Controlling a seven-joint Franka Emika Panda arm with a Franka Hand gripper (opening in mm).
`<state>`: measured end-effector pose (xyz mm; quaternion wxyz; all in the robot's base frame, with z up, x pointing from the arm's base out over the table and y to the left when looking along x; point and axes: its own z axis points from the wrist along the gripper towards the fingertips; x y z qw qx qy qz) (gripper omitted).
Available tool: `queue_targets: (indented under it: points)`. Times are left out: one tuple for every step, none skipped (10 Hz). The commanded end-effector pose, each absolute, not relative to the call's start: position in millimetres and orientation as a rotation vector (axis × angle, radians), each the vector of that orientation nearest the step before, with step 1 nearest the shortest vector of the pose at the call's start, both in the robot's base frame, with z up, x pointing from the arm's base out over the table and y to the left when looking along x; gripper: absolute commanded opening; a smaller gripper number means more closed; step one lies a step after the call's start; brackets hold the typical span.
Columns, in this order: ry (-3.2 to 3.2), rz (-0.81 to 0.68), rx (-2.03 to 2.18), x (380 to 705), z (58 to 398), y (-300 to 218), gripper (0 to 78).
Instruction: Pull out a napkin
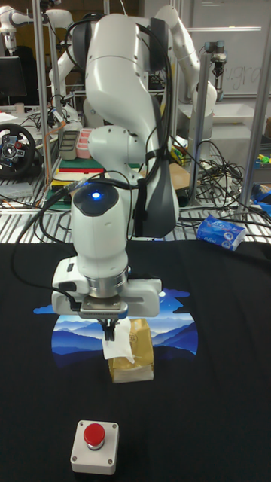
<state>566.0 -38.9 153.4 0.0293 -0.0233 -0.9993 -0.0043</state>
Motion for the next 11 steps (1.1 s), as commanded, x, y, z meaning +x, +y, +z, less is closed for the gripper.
queue_targets:
  points:
    - [-3.109, -0.014, -0.070, 571.2, 156.2, -44.9, 0.0]
    - [-3.110, -0.022, -0.057, 570.0, 155.7, -48.6, 0.0]
    - [-3.117, -0.029, -0.041, 569.3, 155.5, -50.7, 0.0]
    - [-3.144, -0.056, -0.031, 569.4, 155.5, -50.8, 0.0]
    - [-3.156, -0.077, -0.032, 569.5, 155.5, -50.9, 0.0]
    - [-3.152, -0.110, -0.042, 569.5, 155.6, -50.9, 0.0]
    - [-3.150, -0.109, -0.040, 569.2, 155.4, -51.0, 0.0]
    - [-3.150, -0.113, -0.042, 569.2, 155.4, -51.0, 0.0]
    - [-3.150, -0.113, -0.042, 569.2, 155.4, -51.0, 0.0]
    - [-3.154, -0.118, -0.050, 568.6, 155.3, -50.9, 0.0]
    - [-3.154, -0.119, -0.049, 566.9, 154.7, -50.5, 0.0]
